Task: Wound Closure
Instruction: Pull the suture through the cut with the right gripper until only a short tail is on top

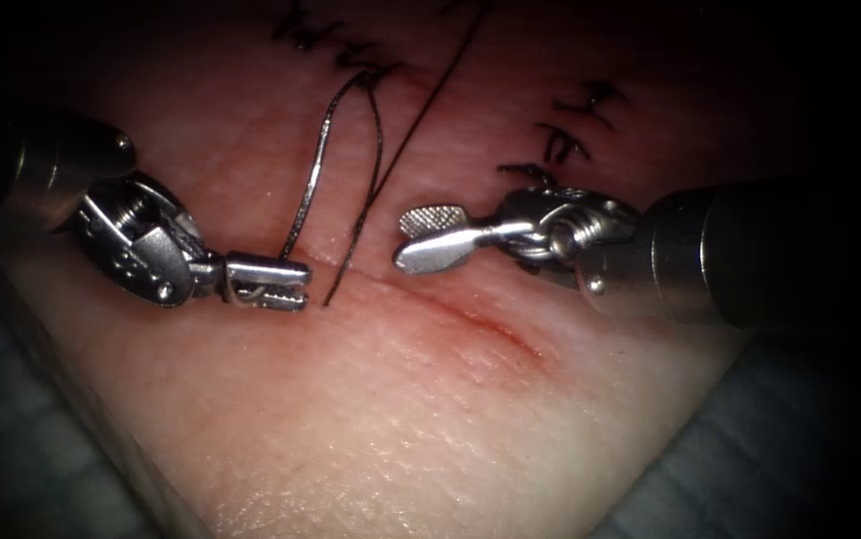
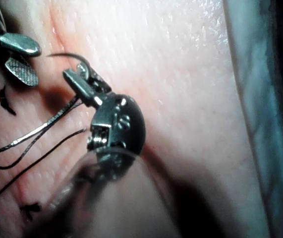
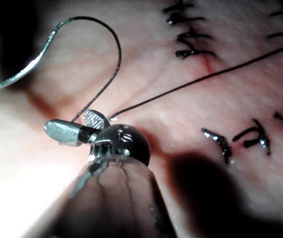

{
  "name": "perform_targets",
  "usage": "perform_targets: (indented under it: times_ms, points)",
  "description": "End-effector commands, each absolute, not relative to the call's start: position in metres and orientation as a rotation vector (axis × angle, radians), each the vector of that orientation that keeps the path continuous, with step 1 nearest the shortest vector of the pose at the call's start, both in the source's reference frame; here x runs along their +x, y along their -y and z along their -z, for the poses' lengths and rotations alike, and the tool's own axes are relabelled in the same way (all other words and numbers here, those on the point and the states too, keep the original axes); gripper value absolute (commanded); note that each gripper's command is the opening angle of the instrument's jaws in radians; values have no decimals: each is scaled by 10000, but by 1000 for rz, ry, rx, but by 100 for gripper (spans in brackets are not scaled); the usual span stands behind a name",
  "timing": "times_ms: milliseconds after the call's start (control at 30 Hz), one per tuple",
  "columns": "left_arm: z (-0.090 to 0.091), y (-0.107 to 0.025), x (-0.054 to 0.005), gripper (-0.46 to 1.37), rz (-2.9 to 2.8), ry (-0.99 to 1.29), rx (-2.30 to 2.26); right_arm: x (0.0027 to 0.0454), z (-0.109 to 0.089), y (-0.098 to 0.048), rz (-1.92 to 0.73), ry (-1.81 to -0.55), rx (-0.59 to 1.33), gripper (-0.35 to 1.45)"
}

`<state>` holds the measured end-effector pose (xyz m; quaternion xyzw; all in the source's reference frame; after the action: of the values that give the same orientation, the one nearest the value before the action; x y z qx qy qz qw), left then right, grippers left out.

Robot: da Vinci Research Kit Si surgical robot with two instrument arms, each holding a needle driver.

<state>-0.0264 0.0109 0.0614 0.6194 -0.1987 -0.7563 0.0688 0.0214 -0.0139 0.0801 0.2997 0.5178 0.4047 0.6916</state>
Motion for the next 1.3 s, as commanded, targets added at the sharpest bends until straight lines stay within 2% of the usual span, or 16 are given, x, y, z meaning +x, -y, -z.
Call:
perform_targets:
  times_ms: [33, 500, 700, 800, 1033, 1300]
  points:
    - [-609, -111, -255, -35, 2286, 612, 1865, 213, -802, 141, -863, -1171, 646, 131]
    - [-575, -125, -207, -35, 2324, 744, 1872, 216, -806, 147, -638, -1160, 518, 136]
    - [-568, -126, -199, -35, 2339, 805, 1860, 232, -821, 173, -571, -1070, 504, 122]
    - [-566, -128, -199, -35, 2341, 819, 1859, 239, -828, 181, -565, -1036, 491, 121]
    - [-559, -126, -200, -35, 2348, 838, 1864, 253, -842, 189, -572, -1030, 443, 109]
    - [-550, -123, -199, -35, 2355, 845, 1851, 262, -859, 193, -580, -1018, 415, 115]
